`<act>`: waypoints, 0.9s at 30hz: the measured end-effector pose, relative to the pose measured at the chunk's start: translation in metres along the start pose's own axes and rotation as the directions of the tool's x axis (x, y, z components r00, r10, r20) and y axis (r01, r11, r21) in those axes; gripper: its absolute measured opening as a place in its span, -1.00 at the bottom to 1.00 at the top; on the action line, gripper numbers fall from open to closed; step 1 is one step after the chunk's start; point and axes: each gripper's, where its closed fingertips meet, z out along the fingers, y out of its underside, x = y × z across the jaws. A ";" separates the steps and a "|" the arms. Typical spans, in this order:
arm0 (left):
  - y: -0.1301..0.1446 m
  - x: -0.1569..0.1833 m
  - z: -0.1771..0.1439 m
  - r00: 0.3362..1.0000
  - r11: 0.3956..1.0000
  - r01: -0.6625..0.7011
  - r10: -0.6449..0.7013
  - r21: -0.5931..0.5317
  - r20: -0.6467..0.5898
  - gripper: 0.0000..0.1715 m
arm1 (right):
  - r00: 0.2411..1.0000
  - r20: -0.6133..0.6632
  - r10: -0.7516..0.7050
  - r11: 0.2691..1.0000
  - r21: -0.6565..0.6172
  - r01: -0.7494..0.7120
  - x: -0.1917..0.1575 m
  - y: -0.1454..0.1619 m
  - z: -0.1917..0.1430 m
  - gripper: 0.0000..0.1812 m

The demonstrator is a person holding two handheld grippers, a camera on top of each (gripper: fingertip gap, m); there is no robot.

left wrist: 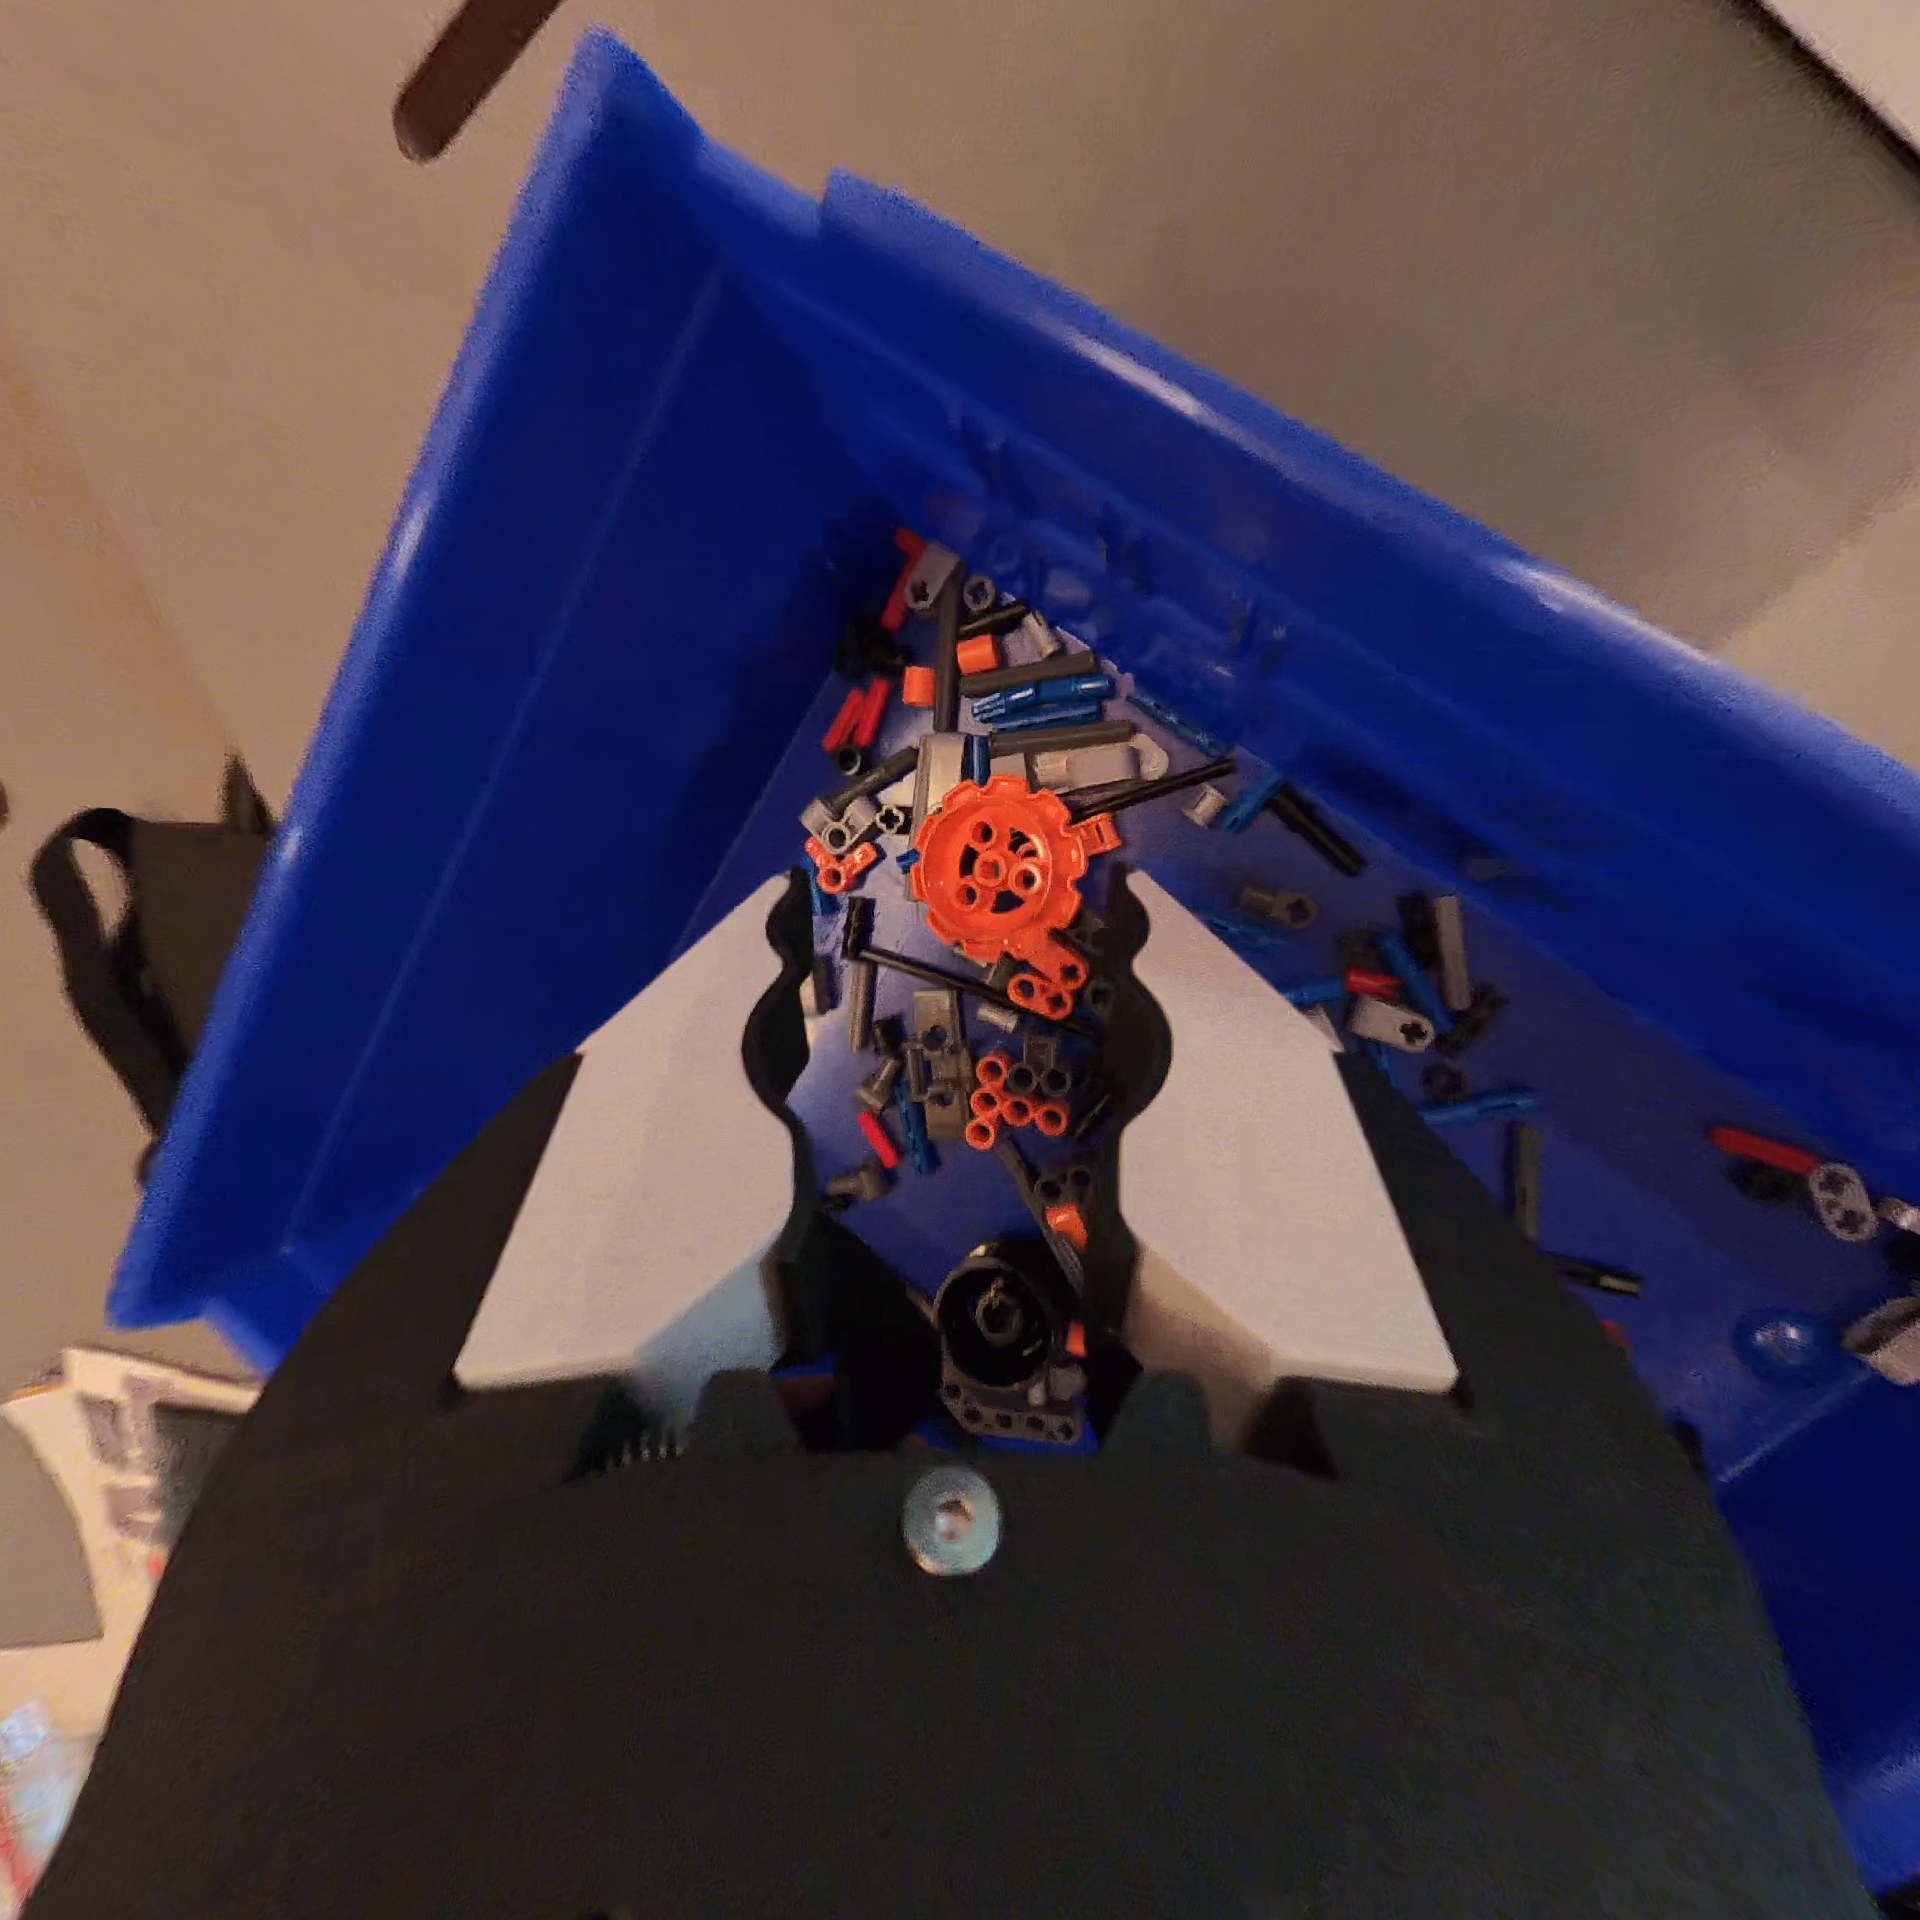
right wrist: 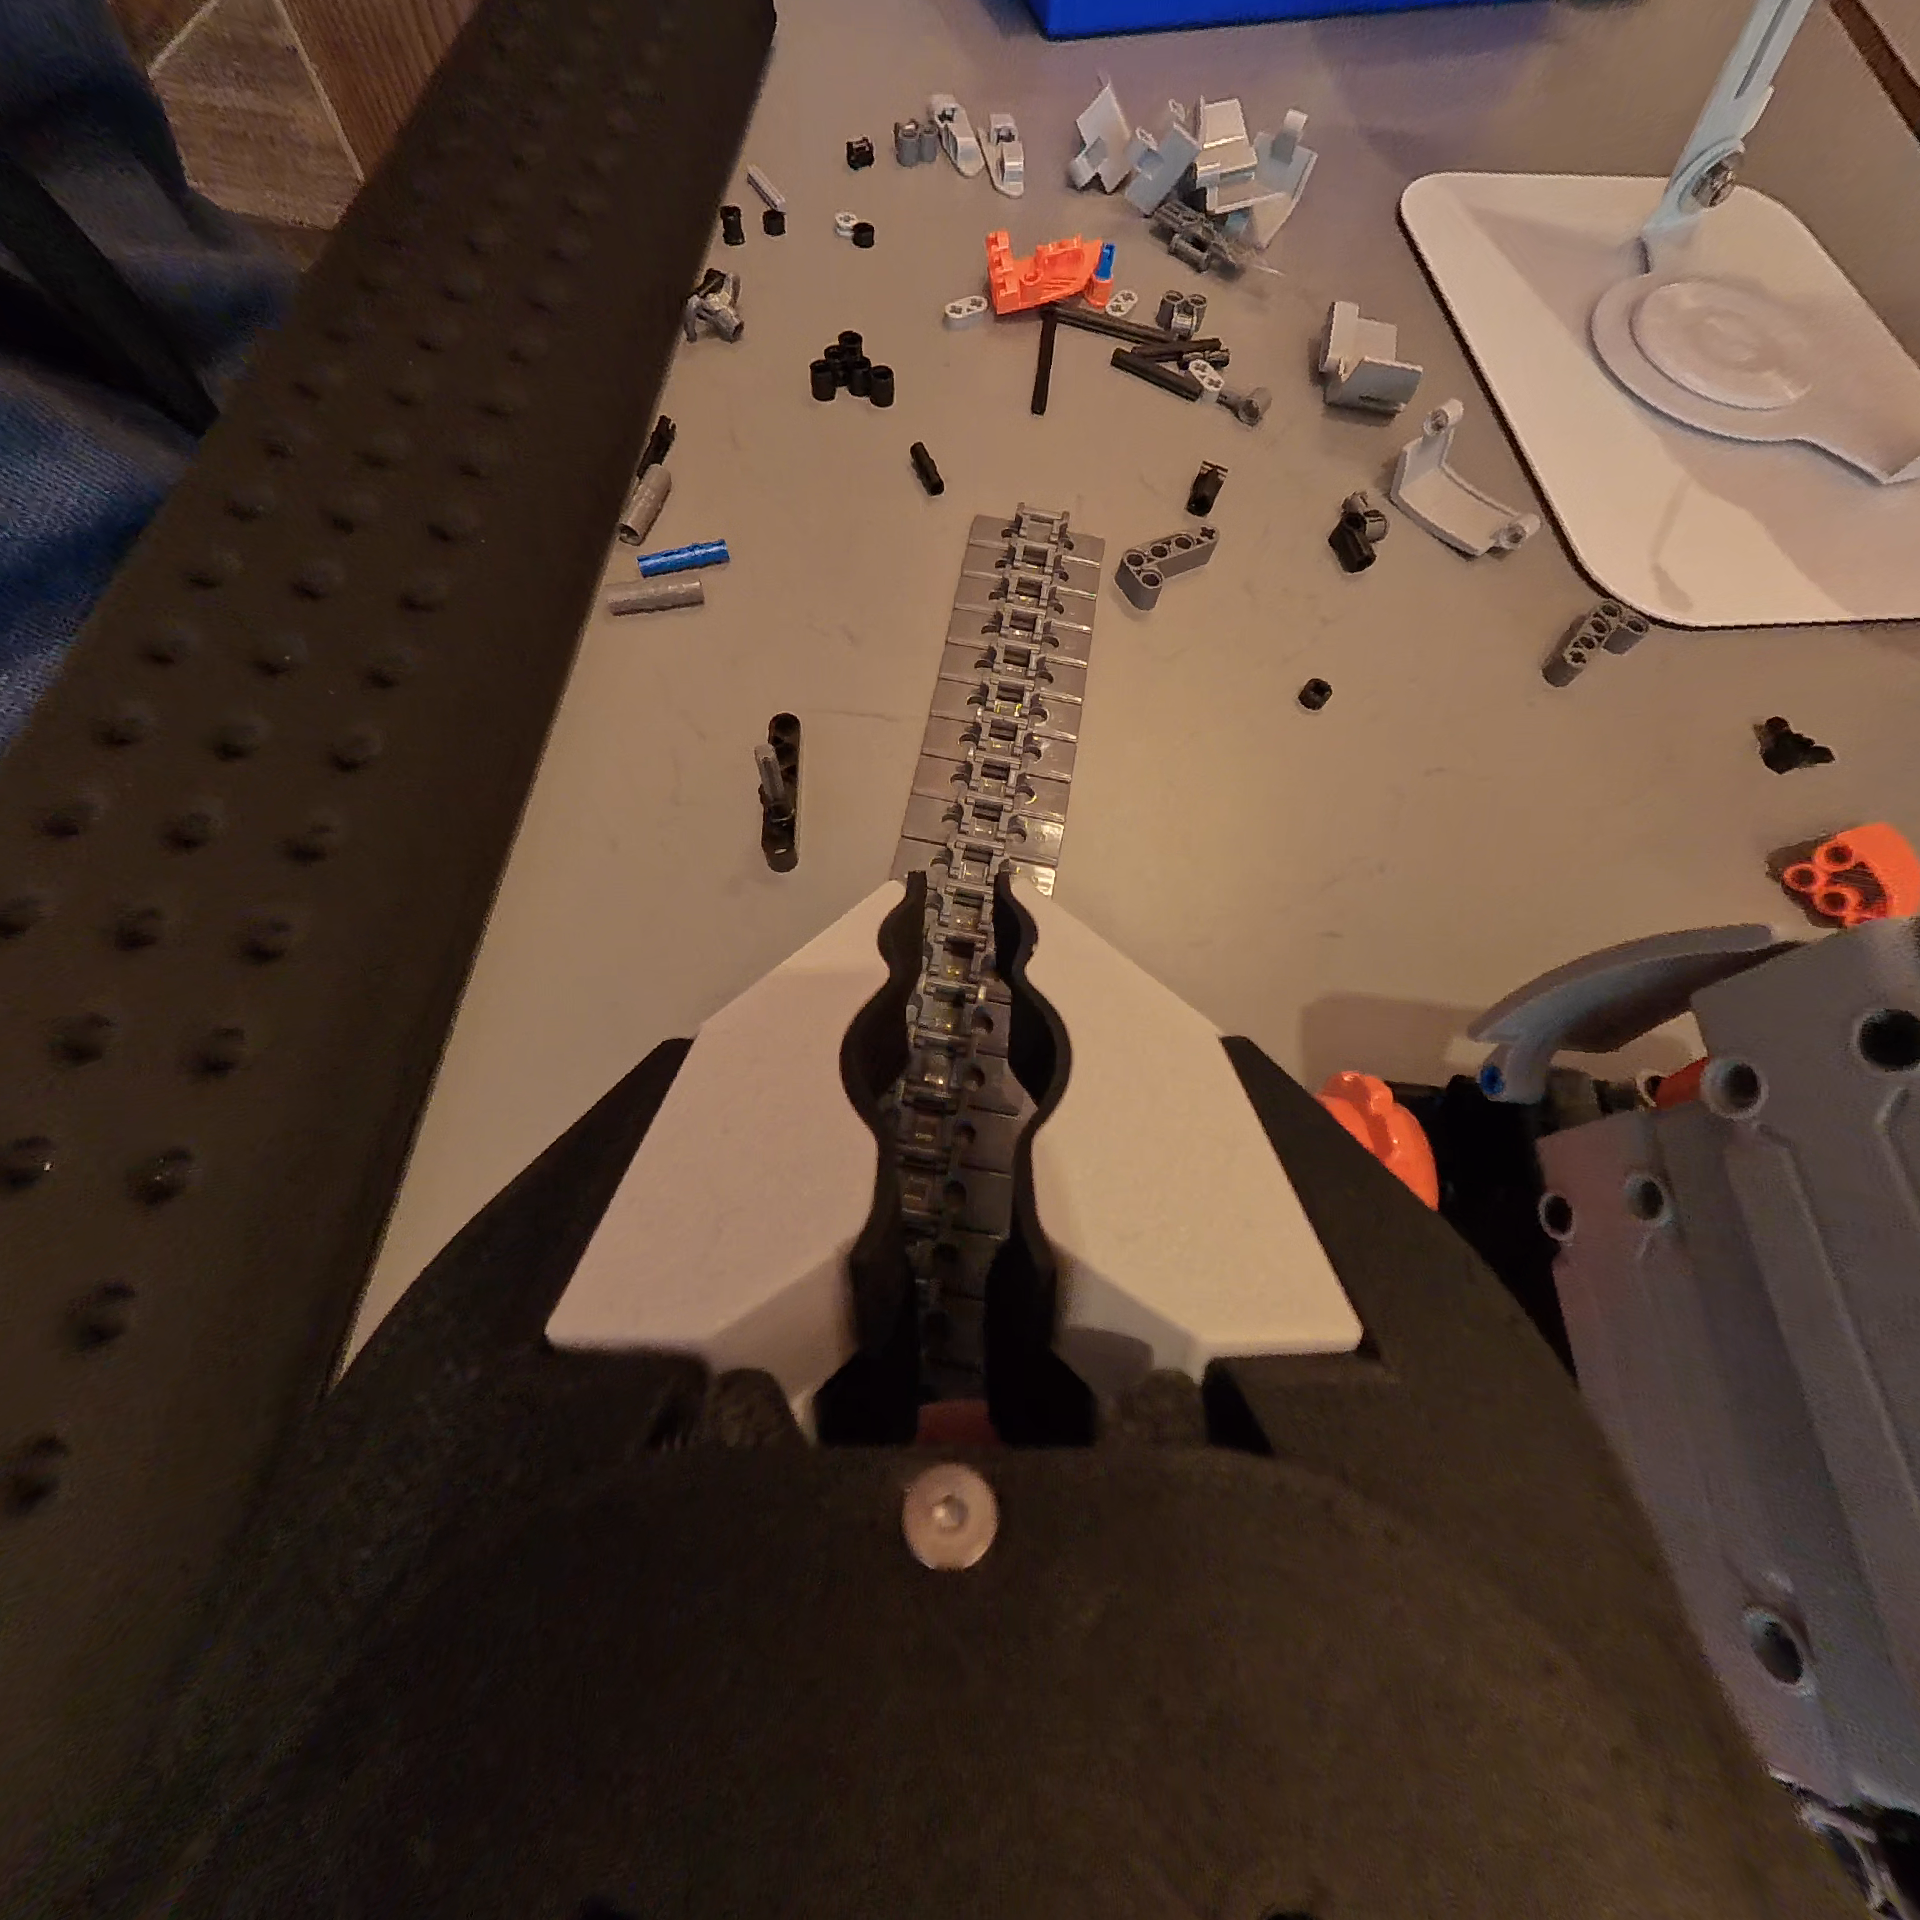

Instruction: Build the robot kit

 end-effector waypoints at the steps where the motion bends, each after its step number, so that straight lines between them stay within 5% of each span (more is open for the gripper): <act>1: 0.001 0.001 0.006 0.999 1.000 0.024 -0.025 -0.007 -0.024 -0.32 | 1.000 0.000 0.003 1.000 0.001 -0.003 0.001 0.001 0.000 -0.89; 7: 0.013 0.003 0.027 0.997 0.998 0.039 -0.042 -0.054 -0.068 -0.57 | 1.000 0.002 0.015 1.000 -0.009 -0.015 0.004 0.006 0.002 -0.88; 12: 0.007 -0.003 0.016 0.998 0.998 0.062 -0.062 -0.001 -0.033 -0.57 | 1.000 -0.005 0.021 1.000 -0.011 -0.021 0.007 0.008 0.001 -0.89; 19: -0.029 0.013 -0.081 0.996 0.975 -0.001 -0.019 0.223 0.087 -0.58 | 1.000 -0.022 0.002 1.000 0.001 -0.002 0.007 0.002 -0.001 -0.89; 23: -0.060 0.063 -0.143 0.987 0.921 -0.116 0.066 0.373 0.143 -0.58 | 0.999 -0.047 -0.021 1.000 0.014 0.021 0.007 -0.005 -0.004 -0.88; 27: -0.088 0.133 -0.171 0.959 0.861 -0.261 0.182 0.437 0.215 -0.58 | 0.994 -0.095 -0.057 0.998 0.020 0.059 0.008 -0.015 -0.009 -0.87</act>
